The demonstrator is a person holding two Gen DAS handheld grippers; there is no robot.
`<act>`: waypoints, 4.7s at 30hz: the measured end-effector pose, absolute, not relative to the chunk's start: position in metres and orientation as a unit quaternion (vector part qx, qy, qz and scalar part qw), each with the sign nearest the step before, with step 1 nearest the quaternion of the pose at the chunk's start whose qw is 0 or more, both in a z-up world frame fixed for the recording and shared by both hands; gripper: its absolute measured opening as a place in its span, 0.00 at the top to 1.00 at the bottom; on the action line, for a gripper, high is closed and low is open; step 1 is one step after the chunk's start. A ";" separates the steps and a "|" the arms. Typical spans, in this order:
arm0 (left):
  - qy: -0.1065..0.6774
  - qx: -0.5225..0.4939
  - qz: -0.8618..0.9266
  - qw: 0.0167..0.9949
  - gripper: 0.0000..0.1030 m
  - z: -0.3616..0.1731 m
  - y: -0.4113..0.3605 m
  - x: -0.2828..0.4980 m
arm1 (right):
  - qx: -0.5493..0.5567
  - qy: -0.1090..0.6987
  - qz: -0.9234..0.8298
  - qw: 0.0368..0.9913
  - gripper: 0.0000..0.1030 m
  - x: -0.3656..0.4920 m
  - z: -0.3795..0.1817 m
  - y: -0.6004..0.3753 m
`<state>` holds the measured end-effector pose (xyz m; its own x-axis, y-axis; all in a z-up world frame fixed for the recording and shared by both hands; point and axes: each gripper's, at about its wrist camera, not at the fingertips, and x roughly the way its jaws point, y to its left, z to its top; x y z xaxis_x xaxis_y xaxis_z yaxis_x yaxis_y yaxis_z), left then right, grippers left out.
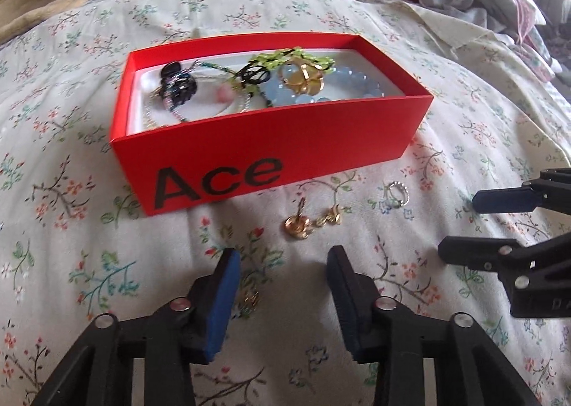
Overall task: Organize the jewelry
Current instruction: 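Grasp the gold hoop earring with the left tool while the right tool grasps the silver ring, then carry the earring and silver ring into the red box and open both tools, then grasp the small gold earring on the bedspread with the left tool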
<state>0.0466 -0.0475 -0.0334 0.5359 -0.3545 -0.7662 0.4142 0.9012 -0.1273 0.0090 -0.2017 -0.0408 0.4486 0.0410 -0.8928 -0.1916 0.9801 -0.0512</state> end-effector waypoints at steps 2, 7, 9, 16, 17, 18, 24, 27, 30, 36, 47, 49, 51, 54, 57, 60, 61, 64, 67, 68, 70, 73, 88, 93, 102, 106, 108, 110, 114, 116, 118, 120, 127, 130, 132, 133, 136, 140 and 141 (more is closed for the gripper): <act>0.428 0.042 -0.221 0.875 0.67 -0.034 -0.053 0.050 | -0.076 0.520 0.070 0.848 0.38 0.009 -0.041 -0.201; 0.422 0.051 -0.217 0.879 0.72 -0.035 -0.060 0.055 | -0.076 0.518 0.073 0.849 0.37 0.010 -0.042 -0.202; 0.419 0.056 -0.215 0.880 0.78 -0.035 -0.061 0.055 | -0.074 0.518 0.073 0.849 0.36 0.011 -0.041 -0.202; 0.412 0.060 -0.208 0.885 1.00 -0.030 -0.059 0.054 | -0.073 0.517 0.068 0.850 0.36 0.011 -0.040 -0.200; 0.411 0.062 -0.207 0.886 1.00 -0.029 -0.058 0.054 | -0.071 0.516 0.069 0.851 0.36 0.011 -0.040 -0.200; 0.410 0.062 -0.208 0.886 1.00 -0.027 -0.057 0.052 | -0.069 0.515 0.070 0.851 0.36 0.012 -0.040 -0.200; 0.402 0.059 -0.206 0.890 1.00 -0.016 -0.047 0.045 | -0.058 0.510 0.075 0.855 0.36 0.015 -0.039 -0.196; 0.401 0.055 -0.201 0.892 1.00 -0.012 -0.041 0.043 | -0.054 0.506 0.078 0.857 0.36 0.017 -0.039 -0.191; 0.401 0.047 -0.197 0.893 1.00 -0.009 -0.034 0.042 | -0.052 0.501 0.086 0.859 0.36 0.020 -0.039 -0.186; 0.402 0.036 -0.191 0.895 1.00 -0.004 -0.022 0.038 | -0.062 0.492 0.103 0.862 0.51 0.029 -0.041 -0.174; 0.415 0.018 -0.175 0.893 1.00 -0.003 -0.006 0.037 | -0.064 0.487 0.109 0.864 0.63 0.037 -0.042 -0.168; 0.419 0.014 -0.170 0.892 1.00 -0.004 -0.003 0.038 | -0.066 0.486 0.107 0.865 0.66 0.038 -0.042 -0.167; 0.423 0.010 -0.166 0.891 1.00 -0.005 -0.002 0.039 | -0.070 0.486 0.106 0.865 0.71 0.039 -0.041 -0.166; 0.426 0.005 -0.165 0.890 1.00 -0.005 0.000 0.041 | -0.081 0.485 0.107 0.864 0.83 0.040 -0.041 -0.161; 0.427 -0.002 -0.165 0.889 1.00 -0.004 0.001 0.041 | -0.090 0.485 0.113 0.863 0.83 0.039 -0.040 -0.160; 0.425 -0.004 -0.165 0.890 1.00 -0.003 0.002 0.041 | -0.074 0.488 0.119 0.861 0.83 0.038 -0.037 -0.165; 0.424 -0.005 -0.164 0.891 1.00 -0.002 0.002 0.041 | -0.070 0.489 0.119 0.861 0.83 0.038 -0.036 -0.167; 0.420 -0.011 -0.163 0.893 1.00 0.002 0.004 0.042 | -0.059 0.490 0.119 0.862 0.83 0.035 -0.031 -0.171; 0.413 -0.016 -0.163 0.896 1.00 0.008 0.006 0.043 | -0.047 0.486 0.121 0.865 0.83 0.033 -0.022 -0.173; 0.410 -0.018 -0.163 0.897 1.00 0.011 0.006 0.044 | -0.043 0.482 0.124 0.866 0.83 0.031 -0.018 -0.173; 0.404 -0.022 -0.163 0.900 1.00 0.015 0.006 0.046 | -0.031 0.475 0.132 0.869 0.83 0.030 -0.010 -0.174; 0.396 -0.028 -0.163 0.903 1.00 0.021 0.006 0.051 | -0.016 0.462 0.139 0.876 0.83 0.028 0.004 -0.174; 0.377 -0.049 -0.182 0.907 1.00 0.025 -0.018 0.089 | 0.028 0.434 0.117 0.893 0.83 0.045 0.029 -0.186; 0.387 -0.050 -0.174 0.904 1.00 0.015 -0.023 0.101 | 0.032 0.433 0.113 0.894 0.83 0.051 0.029 -0.187; 0.391 -0.055 -0.165 0.904 0.85 0.018 -0.018 0.093 | 0.028 0.435 0.106 0.894 0.83 0.061 0.028 -0.184; 0.390 -0.062 -0.160 0.905 0.83 0.024 -0.007 0.084 | 0.031 0.433 0.101 0.895 0.83 0.067 0.029 -0.183; 0.393 -0.067 -0.155 0.904 0.81 0.026 -0.001 0.079 | 0.032 0.433 0.098 0.896 0.83 0.070 0.029 -0.182; 0.397 -0.074 -0.148 0.903 0.81 0.024 0.004 0.075 | 0.027 0.433 0.092 0.896 0.83 0.072 0.028 -0.181; 0.411 -0.094 -0.136 0.896 0.80 0.018 0.012 0.067 | 0.019 0.434 0.087 0.896 0.83 0.076 0.027 -0.179; 0.424 -0.094 -0.133 0.891 0.77 0.013 0.013 0.063 | 0.021 0.436 0.086 0.896 0.83 0.078 0.026 -0.178; 0.435 -0.089 -0.132 0.886 0.74 0.008 0.014 0.058 | 0.024 0.437 0.087 0.895 0.83 0.079 0.025 -0.178; 0.443 -0.092 -0.126 0.883 0.68 0.005 0.019 0.053 | 0.025 0.439 0.088 0.894 0.83 0.081 0.024 -0.177; 0.457 -0.090 -0.127 0.876 0.58 -0.001 0.024 0.037 | 0.037 0.442 0.086 0.892 0.82 0.086 0.022 -0.177; 0.456 -0.080 -0.124 0.878 0.51 -0.003 0.024 0.032 | 0.050 0.448 0.091 0.888 0.80 0.088 0.024 -0.178; 0.456 -0.072 -0.122 0.878 0.44 -0.005 0.025 0.029 | 0.057 0.446 0.094 0.888 0.64 0.085 0.026 -0.178; 0.456 -0.068 -0.121 0.879 0.43 -0.007 0.025 0.026 | 0.060 0.445 0.096 0.889 0.60 0.084 0.028 -0.178; 0.458 -0.057 -0.118 0.879 0.37 -0.010 0.026 0.021 | 0.059 0.441 0.103 0.890 0.57 0.078 0.033 -0.178; 0.462 -0.051 -0.119 0.878 0.34 -0.015 0.027 0.015 | 0.055 0.445 0.102 0.888 0.57 0.066 0.035 -0.178; 0.462 -0.051 -0.121 0.877 0.33 -0.017 0.026 0.013 | 0.054 0.447 0.102 0.887 0.56 0.063 0.034 -0.178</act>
<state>0.0135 0.0263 -0.0169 0.5434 -0.2592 -0.7985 0.1642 0.9656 -0.2017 0.0626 -0.1777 0.0345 0.5801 0.2299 -0.7814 -0.1329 0.9732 0.1877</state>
